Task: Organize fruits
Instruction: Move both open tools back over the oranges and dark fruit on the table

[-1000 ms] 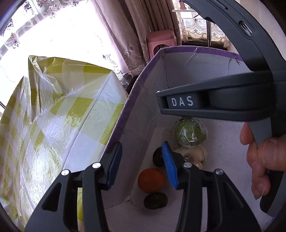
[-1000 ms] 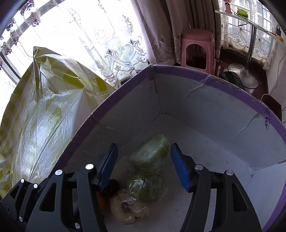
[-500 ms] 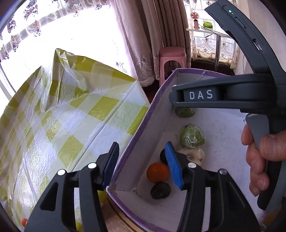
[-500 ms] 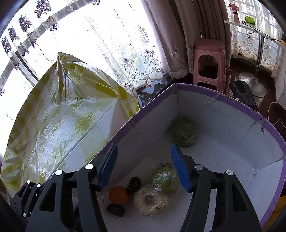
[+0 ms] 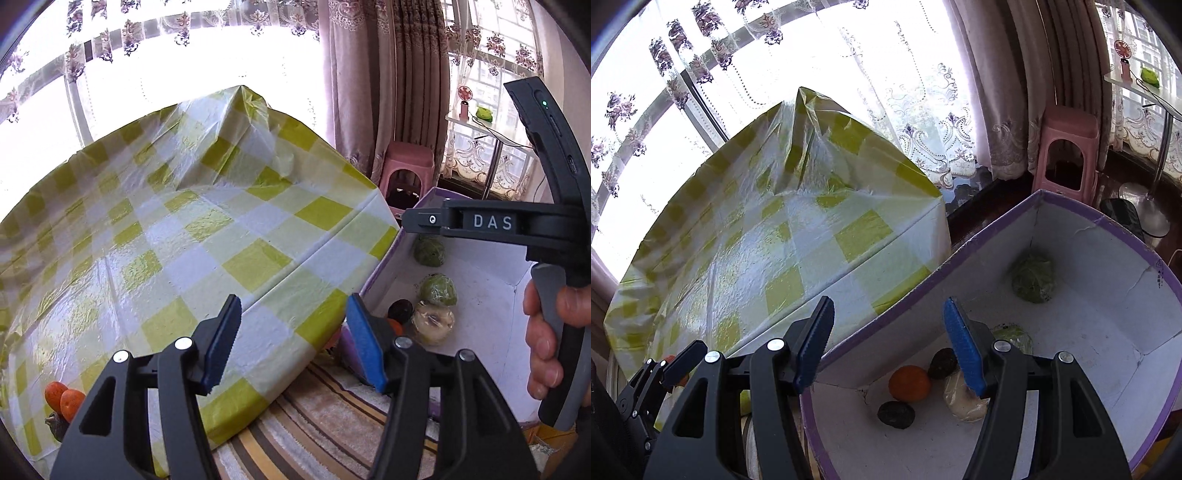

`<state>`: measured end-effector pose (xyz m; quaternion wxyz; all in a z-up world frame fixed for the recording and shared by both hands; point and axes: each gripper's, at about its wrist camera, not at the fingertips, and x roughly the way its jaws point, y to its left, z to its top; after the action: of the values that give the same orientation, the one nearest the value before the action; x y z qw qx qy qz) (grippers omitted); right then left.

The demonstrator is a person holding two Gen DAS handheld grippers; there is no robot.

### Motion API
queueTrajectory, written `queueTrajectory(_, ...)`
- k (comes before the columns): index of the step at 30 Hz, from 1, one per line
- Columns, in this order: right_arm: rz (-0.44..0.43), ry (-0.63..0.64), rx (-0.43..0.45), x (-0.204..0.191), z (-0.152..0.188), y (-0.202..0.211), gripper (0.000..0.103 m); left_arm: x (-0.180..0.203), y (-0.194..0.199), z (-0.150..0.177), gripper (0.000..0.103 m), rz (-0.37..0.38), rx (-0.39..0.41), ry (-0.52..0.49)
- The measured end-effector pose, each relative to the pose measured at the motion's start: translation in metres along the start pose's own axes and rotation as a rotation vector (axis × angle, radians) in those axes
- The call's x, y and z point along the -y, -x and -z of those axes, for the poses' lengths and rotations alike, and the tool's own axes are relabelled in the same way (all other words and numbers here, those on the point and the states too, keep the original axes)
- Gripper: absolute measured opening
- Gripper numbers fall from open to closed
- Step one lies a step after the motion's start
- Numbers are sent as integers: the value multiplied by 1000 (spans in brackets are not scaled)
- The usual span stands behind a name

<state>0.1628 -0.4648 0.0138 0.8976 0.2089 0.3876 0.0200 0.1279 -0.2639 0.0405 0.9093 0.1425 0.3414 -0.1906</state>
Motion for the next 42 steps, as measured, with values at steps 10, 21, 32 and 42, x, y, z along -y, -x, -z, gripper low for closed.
queueTrajectory(10, -24, 174, -17, -74, 31, -5, 75, -56, 36, 24, 60, -59, 37, 128)
queueTrajectory(21, -3, 360, 55, -150, 52, 4, 87, -142, 90, 61, 76, -165, 74, 328)
queueTrajectory(32, 84, 489, 90, -195, 74, 3, 89, -201, 127, 110, 98, -314, 40, 453)
queueTrajectory(42, -161, 519, -17, -228, 92, -6, 89, -238, 120, 136, 101, -343, -38, 483)
